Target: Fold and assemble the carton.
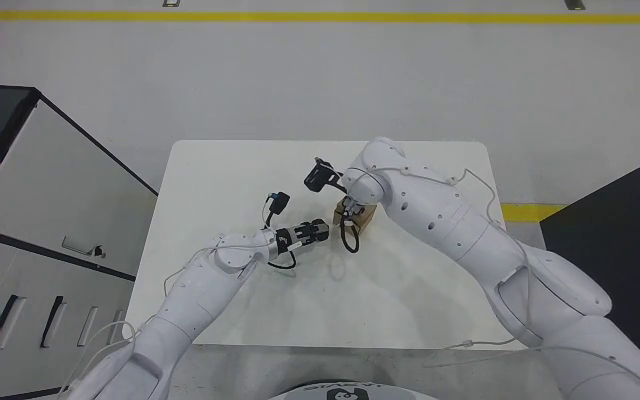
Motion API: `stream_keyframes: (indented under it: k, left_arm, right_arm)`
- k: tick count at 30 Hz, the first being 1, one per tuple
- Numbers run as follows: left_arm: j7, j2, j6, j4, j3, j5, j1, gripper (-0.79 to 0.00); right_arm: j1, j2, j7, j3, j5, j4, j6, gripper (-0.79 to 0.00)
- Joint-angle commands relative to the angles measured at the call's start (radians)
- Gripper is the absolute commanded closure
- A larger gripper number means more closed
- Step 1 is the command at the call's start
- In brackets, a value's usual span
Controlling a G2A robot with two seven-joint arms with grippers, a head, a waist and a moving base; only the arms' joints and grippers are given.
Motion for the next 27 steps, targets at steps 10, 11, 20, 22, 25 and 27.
stream_keyframes:
  k: [10, 11, 20, 22, 25, 27]
  left_arm:
    - [0.0, 0.0, 0.0, 0.0, 0.0, 0.0, 0.0, 0.0]
    - [0.0, 0.0, 0.0, 0.0, 0.0, 0.0, 0.0, 0.0]
    - [0.0, 0.0, 0.0, 0.0, 0.0, 0.0, 0.0, 0.0]
    - [0.0, 0.0, 0.0, 0.0, 0.0, 0.0, 0.0, 0.0]
    - [0.0, 0.0, 0.0, 0.0, 0.0, 0.0, 0.0, 0.0]
    - [0.0, 0.0, 0.0, 0.0, 0.0, 0.0, 0.0, 0.0]
  right_arm:
    - [-0.006, -0.016, -0.009, 0.001, 0.0, 0.035, -0.013, -0.068]
    - [-0.006, -0.017, -0.01, 0.001, -0.001, 0.039, -0.013, -0.068]
    - [-0.01, -0.031, -0.025, 0.006, 0.011, 0.076, -0.025, -0.086]
    - [-0.011, -0.034, -0.029, 0.008, 0.015, 0.087, -0.026, -0.089]
    - [-0.012, -0.038, -0.034, 0.013, 0.026, 0.1, -0.027, -0.126]
    - [-0.013, -0.039, -0.04, 0.022, 0.04, 0.107, -0.027, -0.169]
